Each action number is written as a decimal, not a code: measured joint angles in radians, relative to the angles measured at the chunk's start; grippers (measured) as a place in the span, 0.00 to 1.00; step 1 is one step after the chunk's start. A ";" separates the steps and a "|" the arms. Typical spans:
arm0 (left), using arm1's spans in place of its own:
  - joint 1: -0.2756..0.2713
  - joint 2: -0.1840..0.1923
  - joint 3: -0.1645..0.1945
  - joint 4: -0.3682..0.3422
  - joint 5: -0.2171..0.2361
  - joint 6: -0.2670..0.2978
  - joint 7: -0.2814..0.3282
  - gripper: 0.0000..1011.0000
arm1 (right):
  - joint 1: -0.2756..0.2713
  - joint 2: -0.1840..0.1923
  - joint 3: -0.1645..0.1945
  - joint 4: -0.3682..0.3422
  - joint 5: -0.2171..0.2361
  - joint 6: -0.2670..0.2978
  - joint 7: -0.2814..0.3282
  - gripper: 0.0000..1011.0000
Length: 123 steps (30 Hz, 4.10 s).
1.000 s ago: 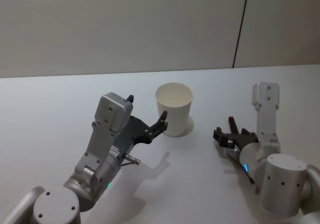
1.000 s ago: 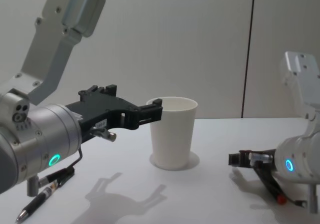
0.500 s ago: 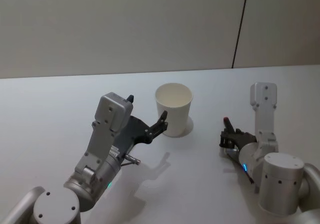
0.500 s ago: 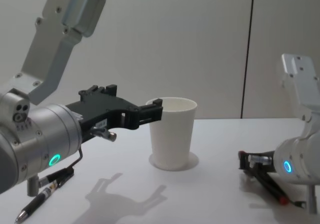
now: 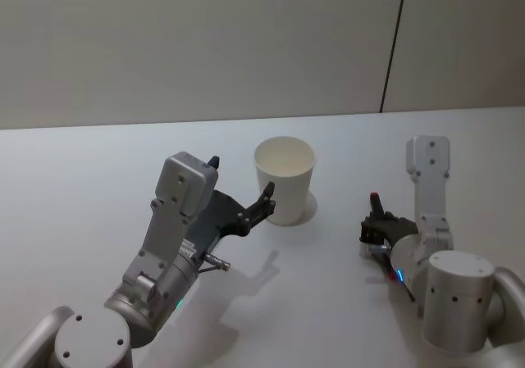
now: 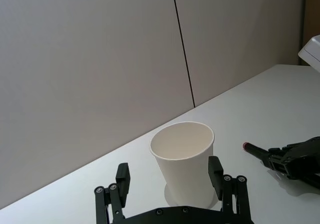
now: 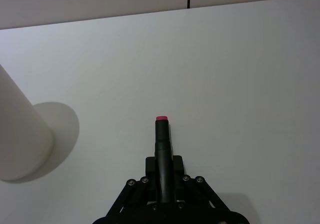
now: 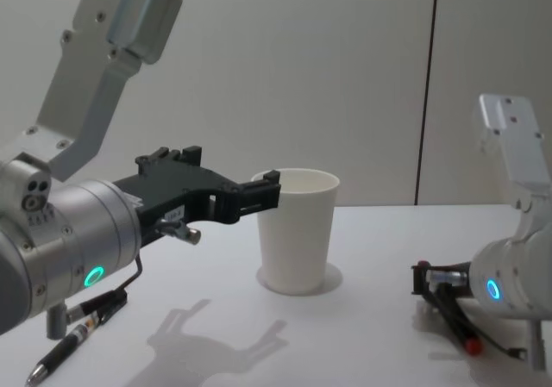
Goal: Place the pen into the pen holder.
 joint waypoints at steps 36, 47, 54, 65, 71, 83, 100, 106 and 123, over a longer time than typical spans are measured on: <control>0.000 0.000 0.000 0.000 0.000 0.000 0.000 0.99 | -0.048 0.069 -0.017 -0.081 -0.234 -0.404 0.306 0.18; 0.000 0.000 0.000 0.000 0.000 0.000 0.000 0.99 | -0.024 0.097 -0.005 -0.053 -0.272 -0.587 0.469 0.18; 0.000 0.000 0.000 0.000 0.000 0.000 0.000 0.99 | 0.028 0.100 0.000 0.011 -0.295 -0.713 0.566 0.18; 0.000 0.000 0.000 0.000 0.000 0.000 0.000 0.99 | 0.082 0.090 -0.001 0.081 -0.324 -0.807 0.598 0.18; 0.000 0.000 0.000 0.000 0.000 0.000 0.000 0.99 | 0.112 0.080 -0.004 0.125 -0.331 -0.845 0.595 0.18; 0.000 0.000 0.000 0.000 0.000 0.000 0.000 0.99 | 0.172 0.053 -0.015 0.221 -0.334 -0.927 0.597 0.18; 0.000 0.000 0.000 0.000 0.000 0.000 0.000 0.99 | 0.288 0.010 -0.026 0.384 -0.336 -1.017 0.619 0.18; 0.000 0.000 0.000 0.000 0.000 0.000 0.000 0.99 | 0.333 -0.005 -0.028 0.454 -0.341 -1.042 0.622 0.18; 0.000 0.000 0.000 0.000 0.000 0.000 0.000 0.99 | 0.424 -0.037 -0.036 0.629 -0.329 -1.086 0.635 0.18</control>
